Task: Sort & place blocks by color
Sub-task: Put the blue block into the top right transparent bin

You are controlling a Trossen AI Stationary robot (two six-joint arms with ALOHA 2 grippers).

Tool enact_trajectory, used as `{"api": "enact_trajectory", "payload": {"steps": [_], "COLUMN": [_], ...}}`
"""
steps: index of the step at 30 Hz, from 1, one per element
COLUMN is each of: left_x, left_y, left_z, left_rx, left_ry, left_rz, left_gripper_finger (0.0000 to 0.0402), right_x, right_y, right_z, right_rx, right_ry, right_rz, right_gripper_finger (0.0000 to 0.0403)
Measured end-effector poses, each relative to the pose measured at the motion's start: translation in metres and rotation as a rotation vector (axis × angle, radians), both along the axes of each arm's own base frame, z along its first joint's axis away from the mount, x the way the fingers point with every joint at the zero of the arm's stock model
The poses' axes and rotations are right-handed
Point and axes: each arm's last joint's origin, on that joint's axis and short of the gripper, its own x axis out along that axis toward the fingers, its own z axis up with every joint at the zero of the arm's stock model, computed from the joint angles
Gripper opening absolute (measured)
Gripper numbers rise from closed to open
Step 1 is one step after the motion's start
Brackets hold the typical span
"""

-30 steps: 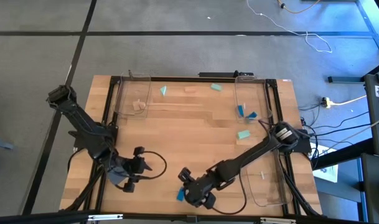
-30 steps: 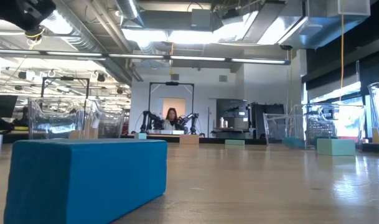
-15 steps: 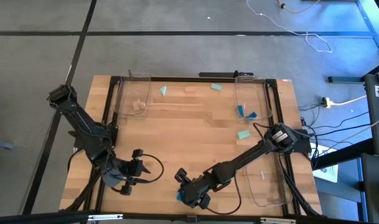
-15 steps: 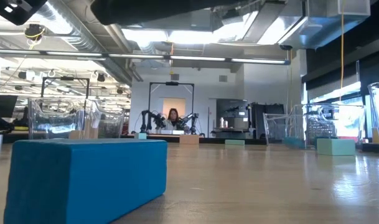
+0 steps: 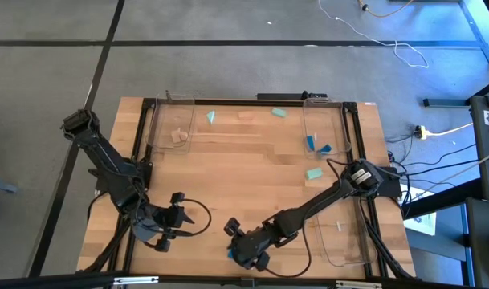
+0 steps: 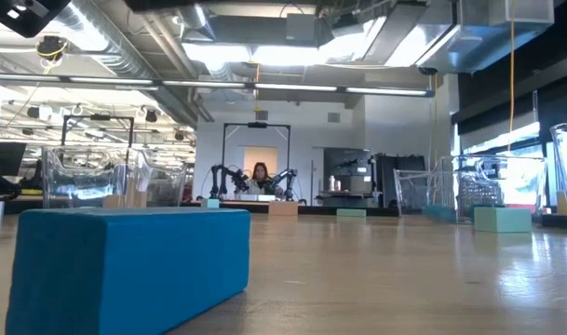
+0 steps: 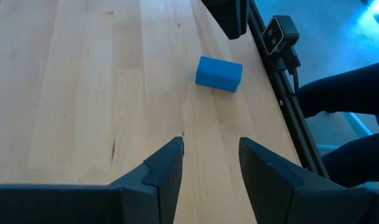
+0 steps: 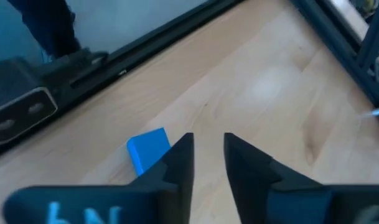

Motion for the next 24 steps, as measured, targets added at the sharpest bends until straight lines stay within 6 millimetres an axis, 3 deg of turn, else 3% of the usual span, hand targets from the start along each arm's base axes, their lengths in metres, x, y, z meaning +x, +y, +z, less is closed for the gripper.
{"api": "enact_trajectory", "payload": {"steps": [12,24], "left_x": [0.000,0.000], "left_y": [0.000,0.000], "left_z": [0.000,0.000], "left_rx": [0.002,0.001], "left_ry": [-0.004,-0.003], "left_rz": [0.007,0.009], "left_gripper_finger": [0.0149,0.0149], "right_x": [0.001,0.010], "right_y": [0.001,-0.019], "right_z": [0.000,-0.025], "right_rx": [0.008,-0.018], "right_ry": [-0.020,0.090], "right_rz": [0.003,0.142], "right_gripper_finger": [0.0199,0.0185]}}
